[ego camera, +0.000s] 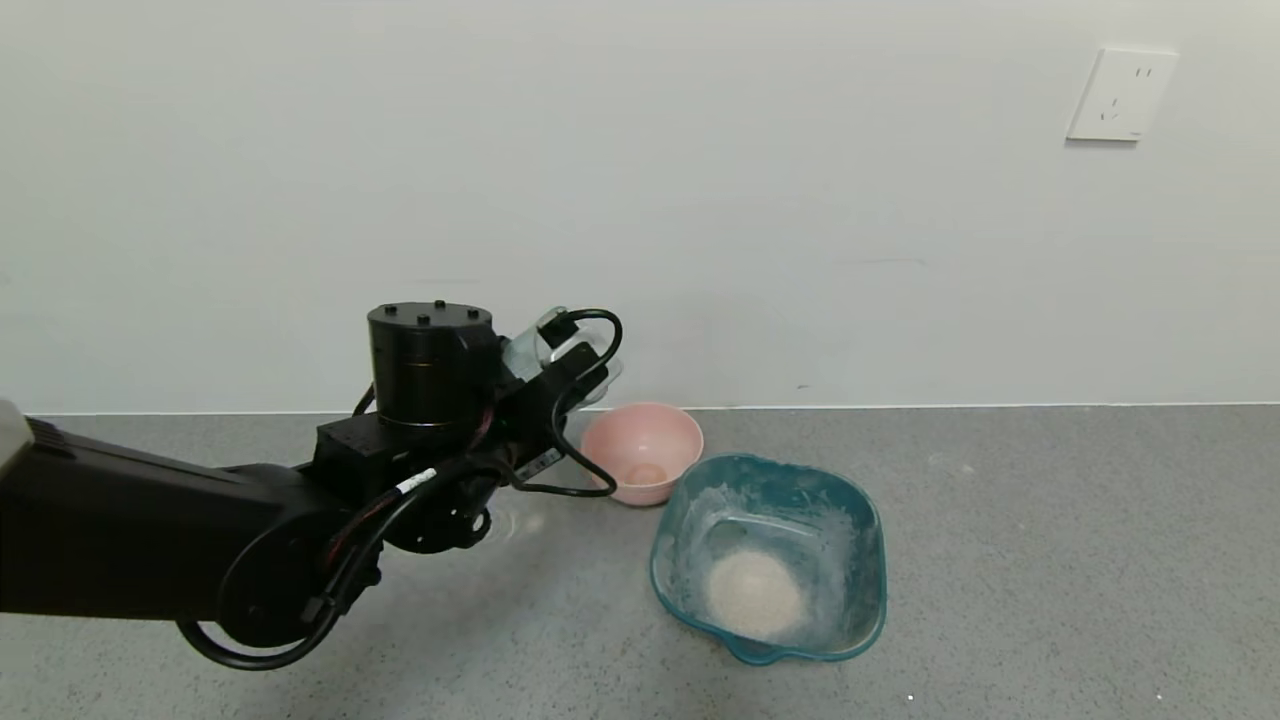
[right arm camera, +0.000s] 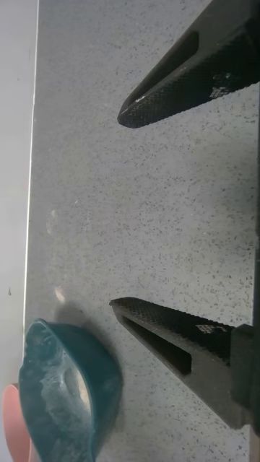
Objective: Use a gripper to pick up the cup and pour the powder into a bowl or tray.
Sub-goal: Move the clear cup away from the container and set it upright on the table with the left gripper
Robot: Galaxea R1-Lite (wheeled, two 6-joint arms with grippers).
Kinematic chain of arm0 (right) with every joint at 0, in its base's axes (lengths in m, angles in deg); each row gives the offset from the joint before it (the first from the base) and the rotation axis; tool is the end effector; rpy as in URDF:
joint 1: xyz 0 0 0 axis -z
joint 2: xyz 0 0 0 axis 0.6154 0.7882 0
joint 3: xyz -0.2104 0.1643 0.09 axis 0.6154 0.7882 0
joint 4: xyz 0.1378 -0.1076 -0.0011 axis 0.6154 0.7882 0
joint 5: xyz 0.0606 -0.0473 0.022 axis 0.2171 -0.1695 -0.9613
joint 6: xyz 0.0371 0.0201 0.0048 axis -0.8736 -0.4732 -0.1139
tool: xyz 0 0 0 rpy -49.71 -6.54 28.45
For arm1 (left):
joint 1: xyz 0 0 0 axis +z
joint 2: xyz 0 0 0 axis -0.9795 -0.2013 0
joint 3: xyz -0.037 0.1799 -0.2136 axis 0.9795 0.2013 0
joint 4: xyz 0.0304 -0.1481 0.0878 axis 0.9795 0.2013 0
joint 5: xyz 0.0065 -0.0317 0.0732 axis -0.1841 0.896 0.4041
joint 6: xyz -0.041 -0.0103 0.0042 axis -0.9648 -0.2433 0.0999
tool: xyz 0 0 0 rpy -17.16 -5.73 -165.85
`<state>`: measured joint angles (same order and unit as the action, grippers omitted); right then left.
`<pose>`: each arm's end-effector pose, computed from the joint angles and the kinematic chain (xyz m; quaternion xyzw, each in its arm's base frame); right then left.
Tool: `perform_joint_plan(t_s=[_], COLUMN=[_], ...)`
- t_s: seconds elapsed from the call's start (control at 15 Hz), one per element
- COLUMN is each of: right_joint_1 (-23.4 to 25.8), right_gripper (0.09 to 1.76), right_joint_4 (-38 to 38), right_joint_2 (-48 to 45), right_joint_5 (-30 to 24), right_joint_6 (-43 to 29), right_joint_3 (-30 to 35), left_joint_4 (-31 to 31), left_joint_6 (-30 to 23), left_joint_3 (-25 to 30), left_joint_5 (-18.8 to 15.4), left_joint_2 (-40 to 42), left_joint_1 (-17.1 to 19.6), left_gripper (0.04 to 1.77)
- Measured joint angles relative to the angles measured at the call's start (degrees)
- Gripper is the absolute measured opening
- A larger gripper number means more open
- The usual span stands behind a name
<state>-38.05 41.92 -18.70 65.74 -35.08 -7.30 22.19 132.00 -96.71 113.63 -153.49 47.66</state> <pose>-0.0017 -0.0001 0.0754 -0.0001 -0.0007 -0.0007 1.0000 0.3024 -0.1553 0.1688 0.4618 0.0848 -0.0463 0.8817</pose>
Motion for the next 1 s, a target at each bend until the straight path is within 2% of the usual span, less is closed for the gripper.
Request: perform_joint_plan(t_s=[0.2, 0.4, 0.73, 1.0], right_joint_1=[0.00, 0.00, 0.00, 0.00], right_gripper=[1.71, 1.71, 1.71, 1.71], right_joint_4=[0.02, 0.02, 0.00, 0.00], right_joint_2=[0.00, 0.00, 0.00, 0.00], right_joint_5=[0.02, 0.00, 0.02, 0.02], right_joint_6=[0.00, 0.00, 0.00, 0.00], right_joint_3=[0.00, 0.00, 0.00, 0.00], left_joint_4=[0.04, 0.11, -0.18, -5.86], left_joint_6=[-3.94, -9.18, -22.88, -31.39], left_joint_3=[2.86, 6.67, 11.36, 15.43], left_joint_5=[-6.47, -14.08, -24.48, -31.91], left_joint_2=[2.67, 5.64, 8.98, 9.42], left_joint_1=[4.04, 9.59, 18.44, 23.82], left_gripper=[1.27, 1.27, 1.27, 1.27])
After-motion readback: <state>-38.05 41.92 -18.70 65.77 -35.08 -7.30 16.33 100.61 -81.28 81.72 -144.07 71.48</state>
